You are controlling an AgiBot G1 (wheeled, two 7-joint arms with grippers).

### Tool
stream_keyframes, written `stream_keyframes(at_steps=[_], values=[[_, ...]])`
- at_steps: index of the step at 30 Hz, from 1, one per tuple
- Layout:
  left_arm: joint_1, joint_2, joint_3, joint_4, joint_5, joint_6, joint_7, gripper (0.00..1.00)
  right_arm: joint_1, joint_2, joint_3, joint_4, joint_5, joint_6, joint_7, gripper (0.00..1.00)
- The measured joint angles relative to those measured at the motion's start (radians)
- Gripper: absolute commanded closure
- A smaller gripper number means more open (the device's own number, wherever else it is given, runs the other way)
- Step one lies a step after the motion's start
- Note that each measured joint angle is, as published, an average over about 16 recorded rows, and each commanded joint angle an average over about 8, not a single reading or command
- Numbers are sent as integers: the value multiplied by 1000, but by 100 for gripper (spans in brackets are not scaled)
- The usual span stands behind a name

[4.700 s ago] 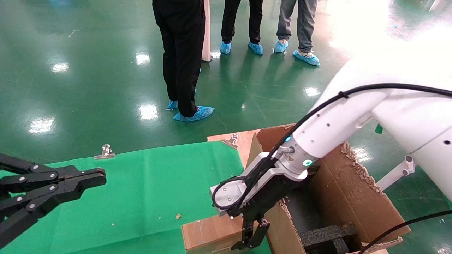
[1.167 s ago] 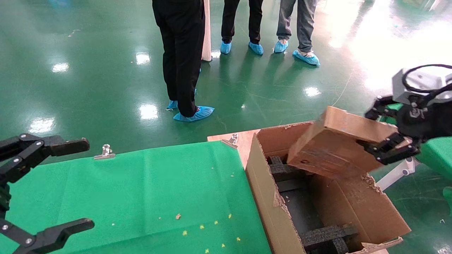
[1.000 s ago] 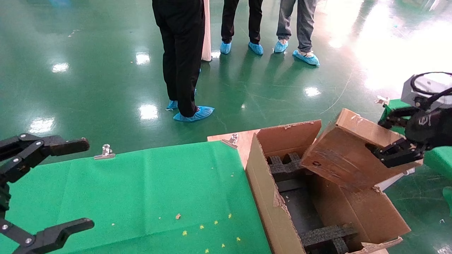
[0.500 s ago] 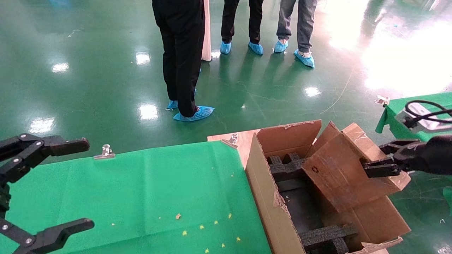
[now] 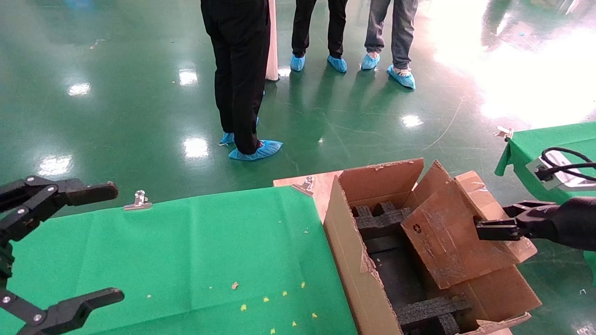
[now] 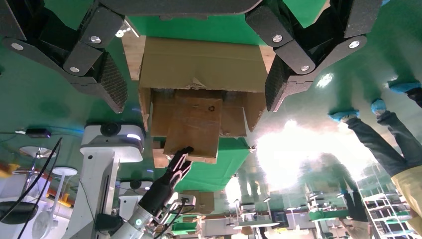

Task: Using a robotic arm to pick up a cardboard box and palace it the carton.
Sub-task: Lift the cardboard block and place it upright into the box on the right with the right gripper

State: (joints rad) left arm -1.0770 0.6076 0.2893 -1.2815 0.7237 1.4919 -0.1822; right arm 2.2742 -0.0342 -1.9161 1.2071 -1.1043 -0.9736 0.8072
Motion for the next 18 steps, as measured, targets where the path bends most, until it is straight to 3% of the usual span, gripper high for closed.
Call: stream_keyframes(at_steps=[11, 18], values=[[0, 0, 0, 0, 0, 0, 0, 0, -3, -6, -3, -6, 4, 3, 8, 100], [0, 0, 0, 1, 0, 0, 0, 0, -32, -33, -28, -14, -13, 50, 66, 100]])
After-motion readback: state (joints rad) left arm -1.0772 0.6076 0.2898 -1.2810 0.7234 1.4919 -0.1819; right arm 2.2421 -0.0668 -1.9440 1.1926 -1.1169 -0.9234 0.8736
